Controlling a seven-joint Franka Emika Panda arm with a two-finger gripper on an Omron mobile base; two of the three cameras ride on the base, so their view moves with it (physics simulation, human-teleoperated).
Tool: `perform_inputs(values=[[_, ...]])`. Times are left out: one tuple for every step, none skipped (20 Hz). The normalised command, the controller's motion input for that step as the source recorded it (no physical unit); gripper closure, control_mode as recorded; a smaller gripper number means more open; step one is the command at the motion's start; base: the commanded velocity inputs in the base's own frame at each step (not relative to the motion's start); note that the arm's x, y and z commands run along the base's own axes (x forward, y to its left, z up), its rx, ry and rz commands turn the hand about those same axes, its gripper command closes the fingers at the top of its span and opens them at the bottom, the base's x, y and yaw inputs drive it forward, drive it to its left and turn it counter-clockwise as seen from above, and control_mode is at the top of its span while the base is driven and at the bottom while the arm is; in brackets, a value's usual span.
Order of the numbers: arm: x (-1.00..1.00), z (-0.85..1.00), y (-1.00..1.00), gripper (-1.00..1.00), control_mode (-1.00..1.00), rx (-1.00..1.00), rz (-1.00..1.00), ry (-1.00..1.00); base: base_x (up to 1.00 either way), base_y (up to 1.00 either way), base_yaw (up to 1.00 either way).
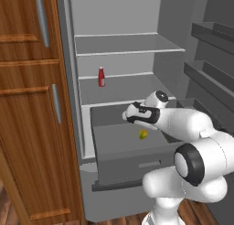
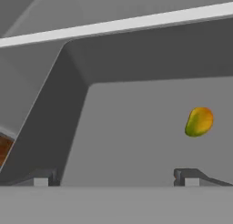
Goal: Fully open the fridge drawer.
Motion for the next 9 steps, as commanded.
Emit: perform_inputs(values=[[-0.61,0.51,0.00,-1.00,-1.00,0.00,-0.01,-0.10,0.00,0.00,0.00],[-0.57,0.52,0.00,-1.00,-1.00,0.00,-0.01,-0.09,0.00,0.00,0.00],[-0.53,0.55,0.00,-1.00,-1.00,0.00,-0.01,-0.09,0.00,0.00,0.00],[-0.51,0.56,0.00,-1.00,-1.00,0.00,-0.01,-0.09,0.00,0.00,0.00],[-0.46,0.59,0.01,-1.00,-1.00,0.00,-0.01,-0.08,0.00,0.00,0.00],[-0.46,0.59,0.01,-1.00,-1.00,0.00,-0.01,-0.08,0.00,0.00,0.00],[-0.42,0.58,0.03,-1.00,-1.00,0.00,0.00,-0.07,0.00,0.00,0.00],[-0.41,0.57,0.03,-1.00,-1.00,0.00,0.00,-0.07,0.00,0.00,0.00],[-0.41,0.56,0.02,-1.00,-1.00,0.00,0.00,-0.07,0.00,0.00,0.00]])
